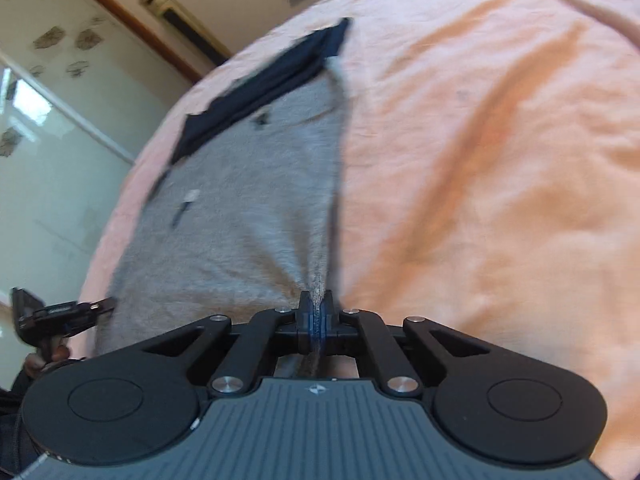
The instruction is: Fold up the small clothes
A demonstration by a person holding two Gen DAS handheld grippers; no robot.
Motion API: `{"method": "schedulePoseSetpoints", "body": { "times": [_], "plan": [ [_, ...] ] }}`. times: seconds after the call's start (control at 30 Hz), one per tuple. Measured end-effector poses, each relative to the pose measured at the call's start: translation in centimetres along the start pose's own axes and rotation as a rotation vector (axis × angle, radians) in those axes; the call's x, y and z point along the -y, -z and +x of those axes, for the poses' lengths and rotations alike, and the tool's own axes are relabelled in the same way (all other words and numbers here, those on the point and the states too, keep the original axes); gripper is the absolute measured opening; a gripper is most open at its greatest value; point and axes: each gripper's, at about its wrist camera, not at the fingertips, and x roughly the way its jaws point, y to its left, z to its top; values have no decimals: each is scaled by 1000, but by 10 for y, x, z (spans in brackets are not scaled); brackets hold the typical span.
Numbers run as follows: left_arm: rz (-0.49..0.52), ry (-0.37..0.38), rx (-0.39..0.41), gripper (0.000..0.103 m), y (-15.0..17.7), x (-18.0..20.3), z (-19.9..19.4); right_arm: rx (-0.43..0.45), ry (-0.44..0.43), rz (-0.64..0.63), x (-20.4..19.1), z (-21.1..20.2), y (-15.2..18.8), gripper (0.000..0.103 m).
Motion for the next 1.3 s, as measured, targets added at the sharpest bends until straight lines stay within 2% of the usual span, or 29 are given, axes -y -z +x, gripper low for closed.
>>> {"method": "schedulePoseSetpoints", "body": {
  "times": [0.1, 0.13, 0.17, 0.23, 0.3, 0.33, 0.4, 0.43, 0.47, 0.5, 0.63, 0.7, 0.73, 0.8, 0.83, 0.87, 0.9, 0.93, 0.97, 1.0, 1.07, 1.1, 1.13, 1.17, 1.2, 1.3],
  "plan": [
    [-37, 44, -18, 9, 2, -6, -4, 12, -29, 46, 2, -1, 9, 10],
    [-40, 62, -37, 13, 2, -7, -7, 16, -41, 50, 0, -4, 12, 22],
    [-44, 81, -53, 17, 5, -7, -10, 19, -66, 48, -2, -8, 16, 41],
    [-54, 134, -80, 50, 13, -7, -16, -11, -115, 40, -6, -13, 27, 61],
    [-61, 181, -92, 69, 23, -3, -20, -27, -137, 45, -11, -11, 36, 61],
    [-53, 188, -95, 71, 27, 1, -20, -33, -161, 68, -11, -9, 40, 60],
    [-28, 173, -82, 69, 31, 9, -17, -57, -167, 71, -16, 0, 44, 37],
    [-13, 159, -80, 47, 31, 13, -15, -91, -153, 58, -19, 7, 46, 12],
    [3, 133, -106, 22, 31, 16, -11, -99, -138, 27, -24, 11, 48, 9],
    [11, 102, -134, 5, 30, 17, -6, -94, -129, 15, -25, 8, 47, 9],
    [75, 75, -94, 5, 30, 22, -24, -27, -34, -15, -15, -29, 40, 8],
    [87, 45, -105, 5, 31, 17, -24, -53, 17, -19, -5, -31, 41, 8],
    [88, 15, -125, 6, 34, 10, -18, -52, -5, -7, -1, -29, 43, 7],
    [83, 58, -120, 6, 33, 2, -18, -48, -34, 24, 1, -24, 45, 5],
    [89, 57, -132, 7, 29, 1, -21, -42, -27, 31, 1, -25, 44, 7],
    [102, 48, -131, 7, 24, 1, -28, -43, -30, 22, -3, -27, 43, 20],
    [122, 25, -104, 8, 18, 2, -37, -22, -18, 2, -10, -31, 39, 29],
    [148, 5, -64, 9, 10, 5, -46, 19, 0, -18, -17, -37, 34, 53],
    [169, -12, -17, 9, -1, 8, -53, 75, 7, -32, -26, -42, 26, 68],
    [187, -27, 39, 14, -12, 14, -57, 130, -13, -41, -33, -44, 13, 70],
    [222, -69, 164, 44, -35, 34, -52, 216, 10, -82, -53, -34, -13, 68],
    [242, -105, 228, 80, -43, 47, -42, 257, 41, -121, -66, -19, -28, 69],
    [259, -152, 300, 94, -49, 62, -28, 275, 65, -152, -77, -4, -40, 69],
    [277, -181, 353, 94, -52, 75, -10, 294, 106, -176, -90, 19, -54, 69],
    [289, -214, 364, 94, -57, 88, 13, 308, 140, -191, -100, 41, -65, 69],
    [352, -243, 291, 93, -62, 117, 79, 302, 185, -243, -122, 115, -97, 67]
  ]
}}
